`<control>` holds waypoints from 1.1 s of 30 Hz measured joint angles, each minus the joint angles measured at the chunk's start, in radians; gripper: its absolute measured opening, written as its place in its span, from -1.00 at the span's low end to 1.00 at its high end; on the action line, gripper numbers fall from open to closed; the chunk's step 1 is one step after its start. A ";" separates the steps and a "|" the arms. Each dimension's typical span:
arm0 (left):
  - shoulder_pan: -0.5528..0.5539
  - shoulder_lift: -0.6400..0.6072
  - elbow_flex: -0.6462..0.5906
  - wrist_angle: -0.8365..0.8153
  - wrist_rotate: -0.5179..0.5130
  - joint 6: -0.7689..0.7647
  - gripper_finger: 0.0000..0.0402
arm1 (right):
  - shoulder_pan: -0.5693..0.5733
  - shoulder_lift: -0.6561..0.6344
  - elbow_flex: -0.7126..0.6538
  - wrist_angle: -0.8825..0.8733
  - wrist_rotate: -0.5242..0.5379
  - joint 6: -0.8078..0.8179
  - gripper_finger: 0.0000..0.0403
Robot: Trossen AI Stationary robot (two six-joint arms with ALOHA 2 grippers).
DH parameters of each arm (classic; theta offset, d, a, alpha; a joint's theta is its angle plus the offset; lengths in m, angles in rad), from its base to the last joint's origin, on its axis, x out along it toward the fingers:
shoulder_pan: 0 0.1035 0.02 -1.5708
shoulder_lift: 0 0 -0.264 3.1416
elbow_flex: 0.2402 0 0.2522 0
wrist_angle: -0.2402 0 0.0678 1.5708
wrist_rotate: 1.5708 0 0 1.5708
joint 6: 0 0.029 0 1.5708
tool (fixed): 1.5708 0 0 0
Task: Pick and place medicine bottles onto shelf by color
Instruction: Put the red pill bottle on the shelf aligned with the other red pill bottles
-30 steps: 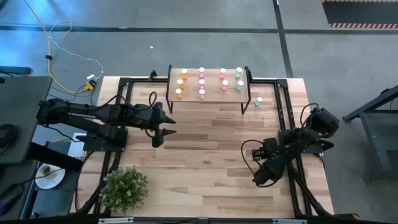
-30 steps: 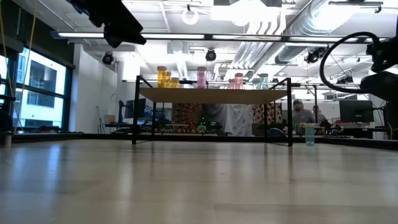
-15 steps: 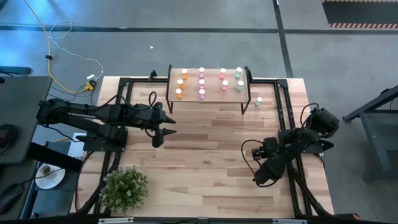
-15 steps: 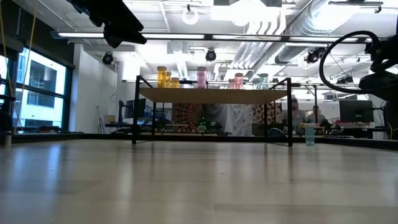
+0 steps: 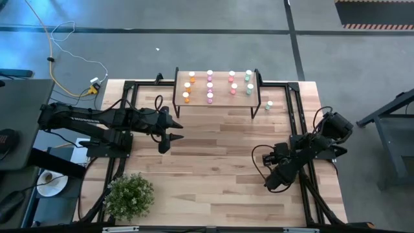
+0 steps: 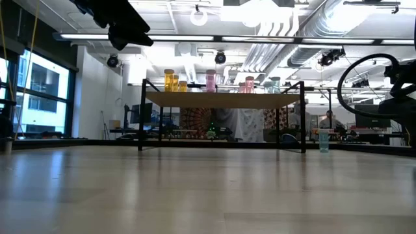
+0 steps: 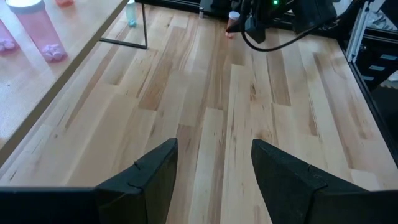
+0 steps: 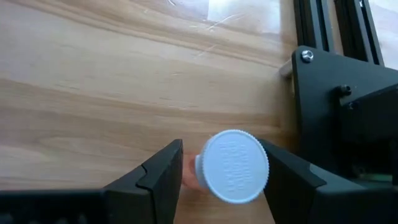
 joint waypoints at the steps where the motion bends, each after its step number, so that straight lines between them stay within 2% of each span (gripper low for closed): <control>1: 0.000 0.000 0.000 0.000 0.000 0.000 -0.02 | 0.000 0.000 0.000 0.000 0.001 0.000 -0.07; 10: 0.000 0.000 0.000 0.000 0.000 0.000 -0.02 | 0.000 0.000 0.000 0.005 0.023 0.000 -0.45; 14: 0.000 0.000 0.000 0.000 0.000 0.000 -0.02 | 0.000 0.000 0.000 0.011 0.027 -0.004 -0.55; 21: 0.000 0.000 0.000 0.000 0.000 0.000 -0.02 | 0.000 0.000 0.049 0.000 0.056 -0.025 -0.54; 27: 0.000 0.000 0.000 0.000 0.000 0.000 -0.02 | -0.003 0.000 0.141 -0.016 0.147 -0.076 -0.53; 33: 0.000 0.000 0.000 0.000 -0.010 0.000 -0.02 | -0.048 0.000 0.247 -0.015 0.257 -0.220 -0.53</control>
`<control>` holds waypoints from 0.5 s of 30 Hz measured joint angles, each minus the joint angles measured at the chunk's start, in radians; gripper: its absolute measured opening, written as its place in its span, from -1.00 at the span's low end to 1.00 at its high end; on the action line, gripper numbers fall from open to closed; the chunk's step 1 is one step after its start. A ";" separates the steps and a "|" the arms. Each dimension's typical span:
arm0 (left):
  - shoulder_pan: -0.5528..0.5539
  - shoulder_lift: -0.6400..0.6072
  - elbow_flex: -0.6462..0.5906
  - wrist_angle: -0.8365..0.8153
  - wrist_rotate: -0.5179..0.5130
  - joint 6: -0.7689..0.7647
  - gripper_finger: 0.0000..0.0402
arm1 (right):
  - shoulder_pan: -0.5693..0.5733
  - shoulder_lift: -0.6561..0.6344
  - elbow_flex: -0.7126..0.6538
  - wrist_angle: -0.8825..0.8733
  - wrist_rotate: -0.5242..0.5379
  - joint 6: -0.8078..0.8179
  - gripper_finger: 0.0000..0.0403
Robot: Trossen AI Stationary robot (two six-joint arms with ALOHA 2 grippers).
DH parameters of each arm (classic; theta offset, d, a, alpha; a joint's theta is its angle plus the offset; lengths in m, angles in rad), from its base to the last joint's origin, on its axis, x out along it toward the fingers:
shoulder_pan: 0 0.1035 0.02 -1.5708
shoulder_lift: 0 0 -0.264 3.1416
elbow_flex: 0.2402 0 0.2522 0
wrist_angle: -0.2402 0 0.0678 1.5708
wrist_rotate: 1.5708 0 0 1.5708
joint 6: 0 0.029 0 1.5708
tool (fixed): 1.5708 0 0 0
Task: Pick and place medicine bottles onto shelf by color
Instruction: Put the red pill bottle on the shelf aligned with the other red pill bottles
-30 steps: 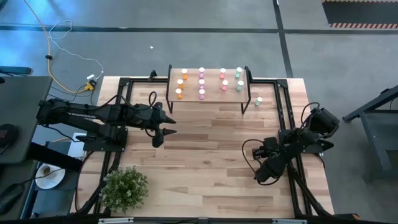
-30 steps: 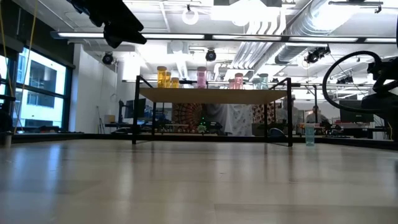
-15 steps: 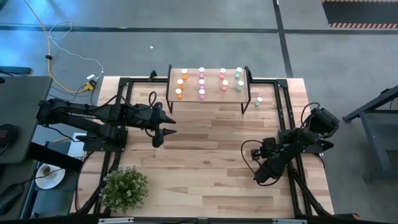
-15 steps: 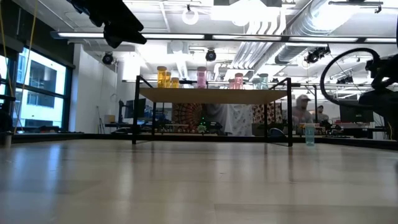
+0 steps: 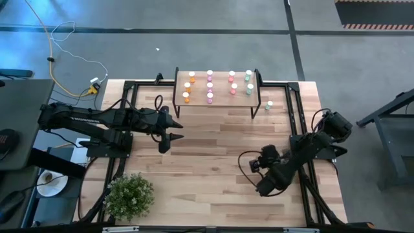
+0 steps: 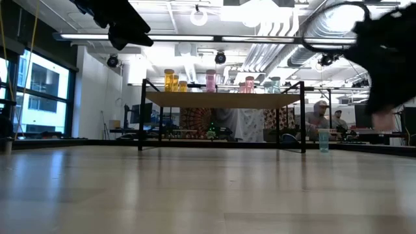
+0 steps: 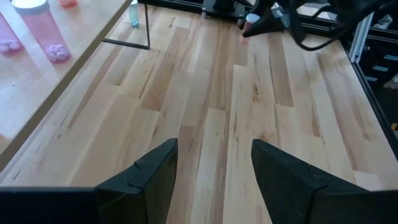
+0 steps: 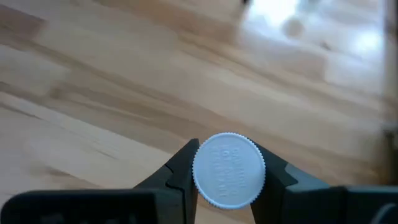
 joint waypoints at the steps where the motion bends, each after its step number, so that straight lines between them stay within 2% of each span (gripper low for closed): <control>1: 0.000 0.000 0.000 0.000 -0.002 0.000 -0.02 | -0.012 0.000 0.018 0.000 0.018 -0.030 -0.53; 10: 0.000 0.000 0.000 0.000 -0.002 0.000 -0.02 | -0.181 -0.012 0.141 0.000 0.105 -0.326 -0.53; 15: 0.000 0.000 0.000 0.000 -0.002 0.008 -0.02 | -0.274 -0.086 0.146 0.061 0.154 -0.486 -0.53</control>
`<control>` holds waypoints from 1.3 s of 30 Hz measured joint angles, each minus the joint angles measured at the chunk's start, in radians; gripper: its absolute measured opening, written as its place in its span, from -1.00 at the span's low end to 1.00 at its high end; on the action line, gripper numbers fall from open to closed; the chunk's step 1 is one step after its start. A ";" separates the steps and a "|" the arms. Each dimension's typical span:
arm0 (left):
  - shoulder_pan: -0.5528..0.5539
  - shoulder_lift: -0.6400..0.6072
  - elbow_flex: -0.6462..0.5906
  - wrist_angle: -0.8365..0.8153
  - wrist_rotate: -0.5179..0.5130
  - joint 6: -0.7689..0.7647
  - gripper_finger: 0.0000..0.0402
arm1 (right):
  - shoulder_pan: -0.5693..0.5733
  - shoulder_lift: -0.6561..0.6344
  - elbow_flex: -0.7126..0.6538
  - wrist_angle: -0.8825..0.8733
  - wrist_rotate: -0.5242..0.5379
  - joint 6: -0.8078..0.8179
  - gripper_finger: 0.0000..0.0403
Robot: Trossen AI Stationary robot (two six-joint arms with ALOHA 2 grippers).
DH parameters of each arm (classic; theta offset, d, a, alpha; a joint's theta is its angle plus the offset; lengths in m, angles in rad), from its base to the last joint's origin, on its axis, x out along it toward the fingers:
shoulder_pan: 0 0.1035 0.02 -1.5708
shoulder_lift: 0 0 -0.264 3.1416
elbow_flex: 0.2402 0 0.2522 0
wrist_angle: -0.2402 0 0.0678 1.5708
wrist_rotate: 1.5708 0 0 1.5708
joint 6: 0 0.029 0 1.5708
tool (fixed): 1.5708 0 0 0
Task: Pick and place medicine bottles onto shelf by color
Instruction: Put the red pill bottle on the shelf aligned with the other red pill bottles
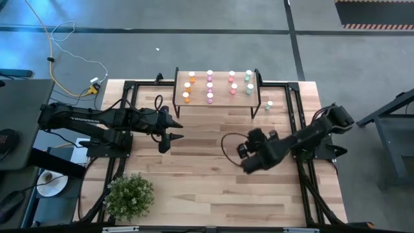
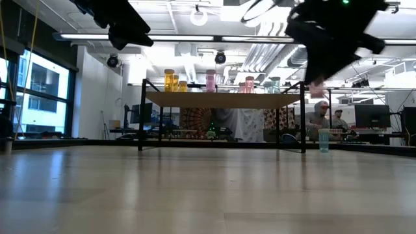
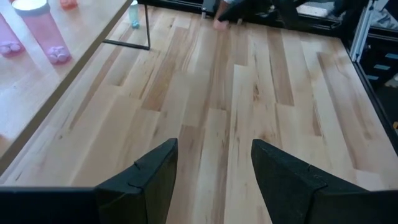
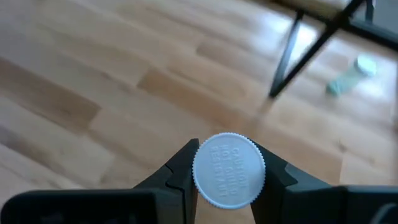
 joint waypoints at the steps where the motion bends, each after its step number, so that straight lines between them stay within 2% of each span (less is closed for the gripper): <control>1: 0.000 0.000 0.000 0.000 0.000 0.007 -0.02 | -0.016 -0.018 0.000 0.016 0.012 -0.037 -0.53; 5: 0.000 0.000 0.000 0.000 0.000 0.028 -0.02 | -0.083 -0.100 0.000 0.074 0.053 -0.200 -0.53; 12: 0.000 0.000 0.000 0.000 0.000 0.034 -0.02 | -0.234 -0.198 0.000 0.199 0.050 -0.536 -0.53; 19: 0.000 0.000 0.000 0.000 0.001 0.037 -0.02 | -0.385 -0.245 -0.001 0.350 -0.075 -0.873 -0.53; 25: 0.000 0.000 0.000 0.000 0.001 0.034 -0.02 | -0.443 -0.307 -0.002 0.500 -0.193 -1.118 -0.53; 30: 0.000 0.000 0.000 0.000 0.003 0.018 -0.02 | -0.468 -0.362 -0.002 0.564 -0.259 -1.229 -0.53; 39: 0.000 0.000 0.000 0.000 0.004 0.018 -0.02 | -0.515 -0.424 -0.002 0.684 -0.265 -1.335 -0.53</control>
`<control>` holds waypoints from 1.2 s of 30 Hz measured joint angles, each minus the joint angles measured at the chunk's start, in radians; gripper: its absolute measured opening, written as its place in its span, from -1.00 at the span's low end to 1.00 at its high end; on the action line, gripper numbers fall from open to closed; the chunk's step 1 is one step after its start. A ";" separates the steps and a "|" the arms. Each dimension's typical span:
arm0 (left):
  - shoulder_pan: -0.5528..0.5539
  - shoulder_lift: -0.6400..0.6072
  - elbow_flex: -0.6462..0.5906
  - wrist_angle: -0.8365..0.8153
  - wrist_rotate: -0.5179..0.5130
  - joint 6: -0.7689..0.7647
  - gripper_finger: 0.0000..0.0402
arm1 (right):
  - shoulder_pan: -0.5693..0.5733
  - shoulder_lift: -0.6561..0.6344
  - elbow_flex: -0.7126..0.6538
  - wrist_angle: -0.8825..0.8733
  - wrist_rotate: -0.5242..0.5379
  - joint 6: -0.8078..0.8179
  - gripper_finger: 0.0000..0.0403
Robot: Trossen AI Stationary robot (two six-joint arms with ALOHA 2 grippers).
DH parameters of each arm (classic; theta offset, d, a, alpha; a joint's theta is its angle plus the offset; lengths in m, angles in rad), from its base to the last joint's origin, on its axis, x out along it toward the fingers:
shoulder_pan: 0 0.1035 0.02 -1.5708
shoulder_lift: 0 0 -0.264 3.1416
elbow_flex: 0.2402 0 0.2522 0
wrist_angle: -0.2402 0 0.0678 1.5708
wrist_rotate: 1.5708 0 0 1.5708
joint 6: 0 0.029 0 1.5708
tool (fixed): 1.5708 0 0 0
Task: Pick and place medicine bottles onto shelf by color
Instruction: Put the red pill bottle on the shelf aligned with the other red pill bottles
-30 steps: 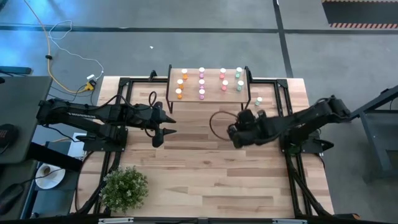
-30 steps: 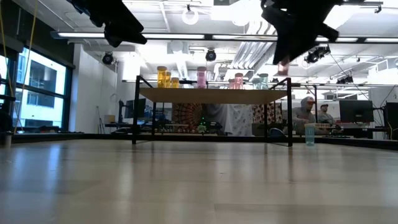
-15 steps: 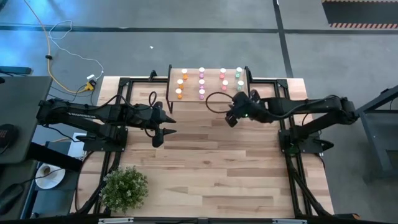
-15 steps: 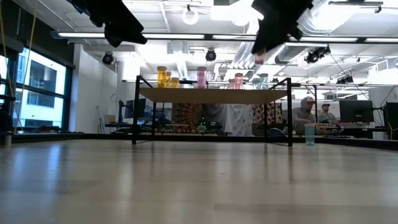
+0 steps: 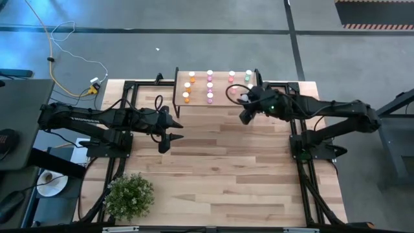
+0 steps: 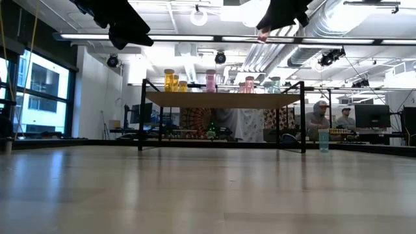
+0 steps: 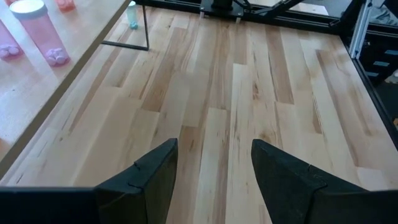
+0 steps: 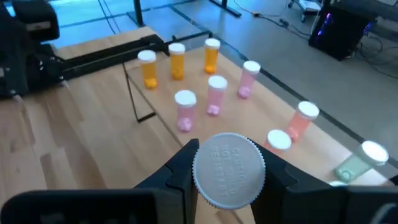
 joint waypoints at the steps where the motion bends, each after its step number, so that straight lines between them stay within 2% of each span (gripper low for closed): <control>1: 0.000 0.000 0.000 0.000 0.000 0.000 -0.02 | -0.012 -0.001 0.000 0.009 -0.009 -0.009 -0.53; 7: 0.000 0.000 0.000 0.000 0.000 0.000 -0.02 | -0.096 0.028 0.000 0.009 -0.070 -0.012 -0.53; 12: 0.000 0.000 0.000 0.000 0.000 0.000 -0.02 | -0.151 0.088 0.000 0.006 -0.173 -0.013 -0.53; 26: 0.000 0.000 0.000 0.000 0.000 0.000 -0.02 | -0.237 0.222 0.025 0.009 -0.258 -0.035 -0.53; 36: 0.000 0.000 0.000 0.000 0.000 0.000 -0.02 | -0.253 0.296 0.043 -0.027 -0.267 -0.037 -0.53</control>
